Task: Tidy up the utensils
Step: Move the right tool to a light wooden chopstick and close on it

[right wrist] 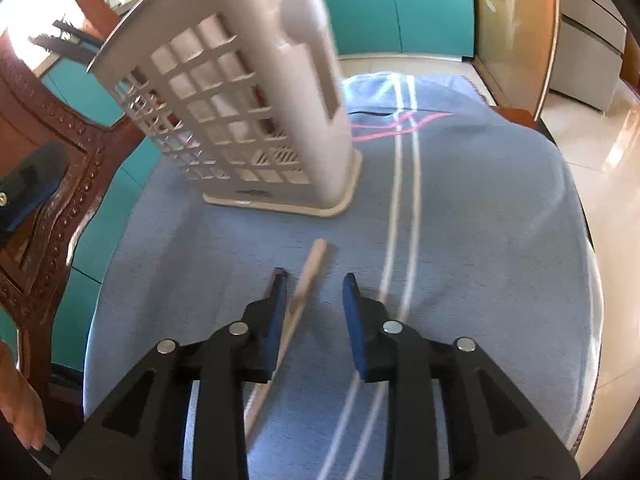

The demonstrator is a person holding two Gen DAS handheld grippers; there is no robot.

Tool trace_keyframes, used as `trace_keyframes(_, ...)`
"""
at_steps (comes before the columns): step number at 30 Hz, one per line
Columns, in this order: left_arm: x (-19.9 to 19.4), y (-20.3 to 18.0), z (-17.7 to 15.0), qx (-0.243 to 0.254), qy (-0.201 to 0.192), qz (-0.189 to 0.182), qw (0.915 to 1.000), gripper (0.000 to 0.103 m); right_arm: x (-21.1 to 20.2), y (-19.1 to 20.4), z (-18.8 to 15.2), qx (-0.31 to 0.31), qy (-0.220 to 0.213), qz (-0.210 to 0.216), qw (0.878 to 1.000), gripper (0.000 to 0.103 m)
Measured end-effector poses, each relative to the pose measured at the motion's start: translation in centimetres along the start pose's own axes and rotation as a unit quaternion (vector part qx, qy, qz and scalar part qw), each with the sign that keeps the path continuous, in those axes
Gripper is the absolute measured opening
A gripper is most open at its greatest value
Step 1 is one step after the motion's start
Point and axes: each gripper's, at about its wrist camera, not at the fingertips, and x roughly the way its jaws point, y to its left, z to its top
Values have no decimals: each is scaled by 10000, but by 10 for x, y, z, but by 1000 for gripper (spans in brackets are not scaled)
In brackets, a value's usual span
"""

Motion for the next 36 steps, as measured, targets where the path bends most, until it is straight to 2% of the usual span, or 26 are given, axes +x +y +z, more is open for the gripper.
trace_keyframes(4,13,2,-10,94,251,221,9994,53,4,20,-5,-487,-33,-451,9978,30)
trace_keyframes(7,21,8,-16,34,463,244,9986,55,5,34,-11,-901,-57,-759,9930,29)
trace_keyframes(10,27,11,-21,11,640,269,9976,56,3,40,-20,-1072,20,-703,9918,17)
trace_keyframes(13,32,9,-25,60,792,270,9965,57,-1,41,-27,-1131,137,-649,9914,11)
trace_keyframes(16,34,6,-28,93,913,220,9955,59,-7,28,-28,-1088,216,-774,9908,7)
trace_keyframes(18,35,5,-30,122,948,200,9952,62,-10,14,-28,-936,225,-843,9918,7)
trace_keyframes(21,37,2,-34,217,1033,196,9942,65,-15,-1,-28,-713,273,-716,9945,7)
trace_keyframes(25,43,-6,-43,405,1219,201,9915,68,-13,-16,-23,-692,275,-666,9950,8)
trace_keyframes(30,44,-17,-55,642,1347,200,9886,74,-5,-12,-15,-728,278,-701,9945,10)
trace_keyframes(36,46,-23,-62,770,1404,217,9868,76,-10,-3,-24,-742,278,-669,9946,22)
